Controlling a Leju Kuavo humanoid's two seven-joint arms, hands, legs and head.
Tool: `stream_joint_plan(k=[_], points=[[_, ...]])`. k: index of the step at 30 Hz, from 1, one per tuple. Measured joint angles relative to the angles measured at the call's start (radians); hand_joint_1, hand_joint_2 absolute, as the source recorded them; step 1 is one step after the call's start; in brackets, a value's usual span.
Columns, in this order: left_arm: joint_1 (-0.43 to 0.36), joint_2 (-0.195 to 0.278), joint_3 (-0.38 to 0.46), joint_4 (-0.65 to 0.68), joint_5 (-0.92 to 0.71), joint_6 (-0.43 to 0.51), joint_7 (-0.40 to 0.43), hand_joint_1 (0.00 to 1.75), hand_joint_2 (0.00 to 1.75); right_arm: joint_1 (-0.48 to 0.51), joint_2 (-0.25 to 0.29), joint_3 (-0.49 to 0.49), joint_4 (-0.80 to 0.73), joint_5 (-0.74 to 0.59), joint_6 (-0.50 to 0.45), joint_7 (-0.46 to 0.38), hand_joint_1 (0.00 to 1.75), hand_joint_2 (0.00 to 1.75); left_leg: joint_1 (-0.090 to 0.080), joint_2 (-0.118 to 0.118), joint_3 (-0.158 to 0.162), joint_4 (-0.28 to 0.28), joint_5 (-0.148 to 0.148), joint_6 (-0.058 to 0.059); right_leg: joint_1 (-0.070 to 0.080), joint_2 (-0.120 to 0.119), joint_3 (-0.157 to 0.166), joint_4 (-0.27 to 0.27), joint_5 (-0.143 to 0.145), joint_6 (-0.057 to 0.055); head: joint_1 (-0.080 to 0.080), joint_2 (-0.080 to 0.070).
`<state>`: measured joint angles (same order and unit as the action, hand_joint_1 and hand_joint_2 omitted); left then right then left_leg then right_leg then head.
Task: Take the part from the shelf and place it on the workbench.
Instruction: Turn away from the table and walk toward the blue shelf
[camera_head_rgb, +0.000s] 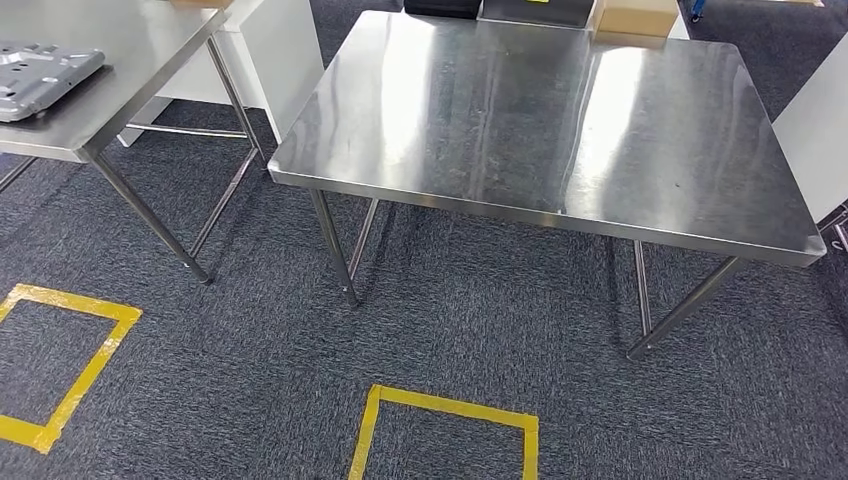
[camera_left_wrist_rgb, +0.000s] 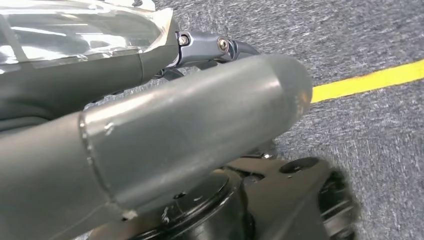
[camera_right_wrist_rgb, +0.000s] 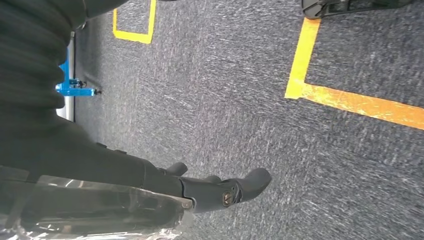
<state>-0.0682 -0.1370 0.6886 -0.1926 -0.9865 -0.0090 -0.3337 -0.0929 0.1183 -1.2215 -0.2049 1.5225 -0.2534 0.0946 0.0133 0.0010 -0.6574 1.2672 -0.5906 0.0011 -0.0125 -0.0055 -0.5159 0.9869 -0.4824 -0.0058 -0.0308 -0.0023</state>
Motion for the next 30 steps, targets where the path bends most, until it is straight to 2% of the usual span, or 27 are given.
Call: stream_joint_plan(k=[3,4,5,7,9,11,14,15,16,17,18,19,20,21,22,23,24,25,27,28,29,30], points=[[-0.002,0.001,0.000,0.000,0.000,-0.001,-0.001,0.00,0.00,0.000,0.000,0.000,0.000,-0.001,0.001,0.000,0.00,1.75,-0.003,-0.002,0.118,-0.195,0.077,0.016,0.004,0.001,-0.004,0.002,0.005,0.006,0.000,0.000],[-0.002,0.001,0.000,0.000,-0.001,-0.002,-0.002,0.00,0.00,-0.001,0.001,0.000,0.000,-0.002,0.001,0.000,0.00,1.75,-0.005,-0.003,0.141,-0.239,0.088,0.021,0.006,0.001,-0.008,0.003,0.008,0.011,0.000,0.000],[-0.002,0.001,0.000,0.000,-0.001,-0.003,-0.003,0.00,0.00,-0.001,0.001,0.000,0.000,-0.002,0.001,0.000,0.00,1.75,-0.008,-0.004,0.146,-0.257,0.089,0.025,0.007,0.001,-0.012,0.004,0.012,0.016,0.001,0.000],[-0.001,0.001,0.000,0.000,-0.001,-0.007,-0.004,0.00,0.00,-0.002,0.000,0.000,0.000,-0.003,0.001,0.000,0.00,1.75,-0.010,-0.003,0.140,-0.265,0.097,0.035,0.010,0.001,-0.021,0.005,0.018,0.029,0.000,0.000],[-0.001,0.000,0.000,0.000,-0.001,-0.010,-0.004,0.00,0.00,-0.002,-0.001,0.000,0.000,-0.004,0.001,0.000,0.00,1.75,-0.007,0.000,0.135,-0.276,0.111,0.049,0.010,0.002,-0.036,0.025,0.001,0.036,0.001,0.000],[-0.002,-0.001,0.000,0.000,-0.001,-0.011,-0.005,0.00,0.00,-0.001,-0.002,0.000,0.000,-0.005,0.001,0.001,0.00,1.75,-0.006,0.001,0.130,-0.281,0.119,0.056,0.009,0.003,-0.051,0.051,-0.021,0.036,0.003,0.000],[-0.003,-0.001,0.000,0.000,-0.001,-0.011,-0.005,0.00,0.00,-0.001,-0.002,0.000,0.000,-0.005,0.001,0.001,0.00,1.75,-0.006,0.002,0.129,-0.281,0.120,0.058,0.009,0.003,-0.055,0.061,-0.029,0.035,0.004,0.000],[-0.003,-0.001,0.000,0.000,-0.001,-0.011,-0.005,0.00,0.00,-0.001,-0.002,0.000,0.000,-0.005,0.001,0.001,0.00,1.75,-0.006,0.002,0.125,-0.281,0.123,0.059,0.008,0.003,-0.071,0.099,-0.048,0.033,0.005,0.000],[-0.003,-0.001,0.000,0.000,-0.001,-0.012,-0.005,0.00,0.00,-0.001,-0.002,0.000,0.000,-0.005,0.001,0.001,0.00,1.75,-0.007,0.004,0.117,-0.281,0.129,0.061,0.005,0.003,-0.092,0.161,-0.075,0.035,0.005,0.000],[-0.003,-0.002,0.000,0.000,-0.001,-0.012,-0.006,0.00,0.00,-0.001,-0.003,0.000,0.000,-0.005,0.001,0.001,0.00,1.75,-0.007,0.005,0.105,-0.280,0.137,0.059,0.001,0.003,-0.082,0.174,-0.085,0.044,0.006,0.000],[-0.003,-0.003,0.000,0.000,-0.001,-0.013,-0.008,0.00,0.00,-0.002,-0.004,0.000,0.000,-0.004,0.001,0.001,0.00,1.75,-0.009,0.006,0.091,-0.276,0.147,0.055,-0.003,0.004,-0.055,0.151,-0.088,0.053,0.007,0.000],[-0.003,-0.004,0.000,0.000,-0.001,-0.014,-0.010,0.00,0.00,-0.002,-0.006,0.000,0.000,-0.004,0.001,0.000,0.00,1.75,-0.011,0.007,0.080,-0.271,0.157,0.047,-0.006,0.006,-0.016,0.095,-0.072,0.061,0.007,0.000],[-0.004,-0.005,0.000,0.000,-0.001,-0.014,-0.012,0.00,0.00,-0.003,-0.006,0.000,0.000,-0.004,0.001,0.000,0.00,1.75,-0.012,0.007,0.073,-0.267,0.163,0.039,-0.007,0.007,0.028,0.016,-0.049,0.064,0.007,0.000],[-0.004,-0.005,0.000,0.000,-0.001,-0.015,-0.014,0.00,0.00,-0.003,-0.007,0.000,0.000,-0.005,0.001,0.000,0.00,1.75,-0.014,0.007,0.069,-0.264,0.169,0.031,-0.005,0.009,0.040,-0.014,-0.040,0.058,0.006,0.000],[-0.003,-0.005,0.000,0.000,-0.001,-0.015,-0.014,0.00,0.00,-0.001,-0.007,0.000,0.000,-0.006,0.001,0.000,0.00,1.75,-0.012,0.006,0.067,-0.263,0.173,0.025,-0.006,0.009,0.035,-0.012,-0.036,0.050,0.006,0.000],[-0.003,-0.005,0.000,0.000,-0.001,-0.015,-0.014,0.00,0.00,-0.001,-0.007,0.000,0.000,-0.006,0.001,0.000,0.00,1.75,-0.010,0.004,0.063,-0.259,0.169,0.019,-0.009,0.008,0.033,-0.011,-0.031,0.042,0.006,0.000],[-0.002,-0.005,0.000,0.000,-0.001,-0.015,-0.014,0.00,0.00,-0.001,-0.007,0.000,0.000,-0.007,0.001,-0.001,0.00,1.75,-0.007,0.002,0.056,-0.241,0.150,0.014,-0.011,0.007,0.031,-0.012,-0.024,0.031,0.004,0.000],[-0.002,-0.004,0.000,0.000,-0.001,-0.016,-0.014,0.00,0.00,-0.001,-0.007,0.000,0.000,-0.008,0.001,-0.002,0.00,1.75,-0.004,0.000,0.042,-0.206,0.118,0.009,-0.014,0.005,0.027,-0.013,-0.017,0.021,0.003,0.000],[-0.002,-0.004,0.000,0.000,-0.001,-0.018,-0.015,0.00,0.00,-0.002,-0.008,0.000,0.000,-0.010,0.002,-0.005,0.00,1.75,-0.001,-0.001,0.001,-0.085,0.029,0.001,-0.011,0.002,0.015,-0.010,-0.003,0.007,0.000,0.000],[-0.002,-0.005,0.000,0.000,-0.002,-0.019,-0.015,0.00,0.00,-0.001,-0.008,0.000,0.000,-0.010,0.002,-0.006,0.00,1.75,0.000,-0.001,-0.015,-0.026,-0.002,-0.002,-0.009,0.001,0.005,-0.008,0.003,0.005,0.000,0.000],[-0.002,-0.005,0.000,0.000,-0.002,-0.019,-0.015,0.00,0.00,0.000,-0.008,0.000,0.000,-0.011,0.002,-0.006,0.00,1.75,0.000,-0.001,-0.019,0.009,-0.015,-0.003,-0.007,0.000,-0.004,-0.005,0.007,0.006,0.000,0.000],[-0.002,-0.005,0.000,0.000,-0.002,-0.020,-0.015,0.00,0.00,0.000,-0.008,0.000,0.000,-0.012,0.002,-0.006,0.00,1.75,0.000,-0.001,-0.005,0.005,-0.009,-0.003,-0.006,0.000,-0.013,-0.001,0.012,0.007,0.000,0.000]])
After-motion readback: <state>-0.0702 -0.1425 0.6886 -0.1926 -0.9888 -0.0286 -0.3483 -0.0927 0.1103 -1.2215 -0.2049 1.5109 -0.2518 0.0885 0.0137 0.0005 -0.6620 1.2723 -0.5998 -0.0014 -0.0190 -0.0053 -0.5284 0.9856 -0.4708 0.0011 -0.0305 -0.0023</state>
